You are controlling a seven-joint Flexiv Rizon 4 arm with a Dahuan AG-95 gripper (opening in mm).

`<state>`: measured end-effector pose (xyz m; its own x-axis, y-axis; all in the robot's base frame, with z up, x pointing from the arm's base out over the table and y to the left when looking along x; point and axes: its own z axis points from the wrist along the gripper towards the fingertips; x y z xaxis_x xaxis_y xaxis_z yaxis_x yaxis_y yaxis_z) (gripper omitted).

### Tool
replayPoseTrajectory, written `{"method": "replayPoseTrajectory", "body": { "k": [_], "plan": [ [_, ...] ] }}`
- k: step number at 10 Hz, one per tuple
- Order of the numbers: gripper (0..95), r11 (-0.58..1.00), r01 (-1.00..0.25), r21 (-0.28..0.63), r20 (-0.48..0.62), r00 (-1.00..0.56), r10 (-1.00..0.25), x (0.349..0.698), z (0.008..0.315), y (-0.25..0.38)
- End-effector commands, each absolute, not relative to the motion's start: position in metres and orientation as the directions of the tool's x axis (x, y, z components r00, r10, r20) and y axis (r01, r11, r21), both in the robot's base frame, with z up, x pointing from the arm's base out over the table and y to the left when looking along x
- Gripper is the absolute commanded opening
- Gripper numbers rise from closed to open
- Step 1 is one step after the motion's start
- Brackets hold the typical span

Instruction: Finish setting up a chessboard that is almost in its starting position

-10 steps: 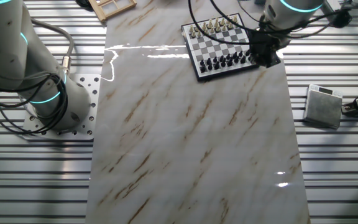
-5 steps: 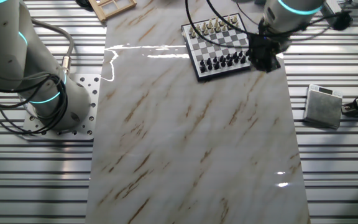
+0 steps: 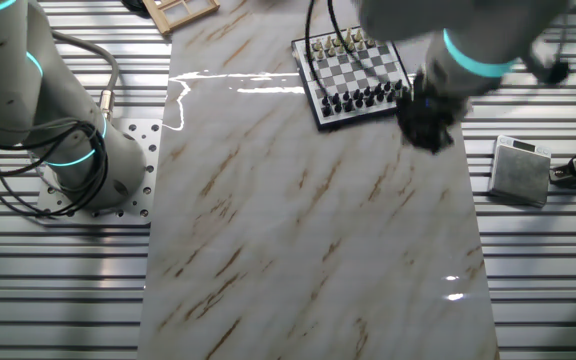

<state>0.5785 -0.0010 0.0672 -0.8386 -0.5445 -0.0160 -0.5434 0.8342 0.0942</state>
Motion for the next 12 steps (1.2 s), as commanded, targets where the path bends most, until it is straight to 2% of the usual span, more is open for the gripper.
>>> {"method": "replayPoseTrajectory", "body": {
  "k": [1,5,7,12],
  "plan": [
    [0.0,0.833,-0.545,0.097,-0.013,-0.837,-0.547,0.578,0.067,0.002],
    [0.0,0.892,-0.446,0.075,0.003,-0.894,-0.448,0.577,0.066,0.012],
    [0.0,0.888,-0.454,0.073,0.002,-0.890,-0.455,0.578,0.066,0.009],
    [0.0,0.823,-0.563,0.077,-0.014,-0.826,-0.563,0.565,0.049,-0.055]
  ]
}}
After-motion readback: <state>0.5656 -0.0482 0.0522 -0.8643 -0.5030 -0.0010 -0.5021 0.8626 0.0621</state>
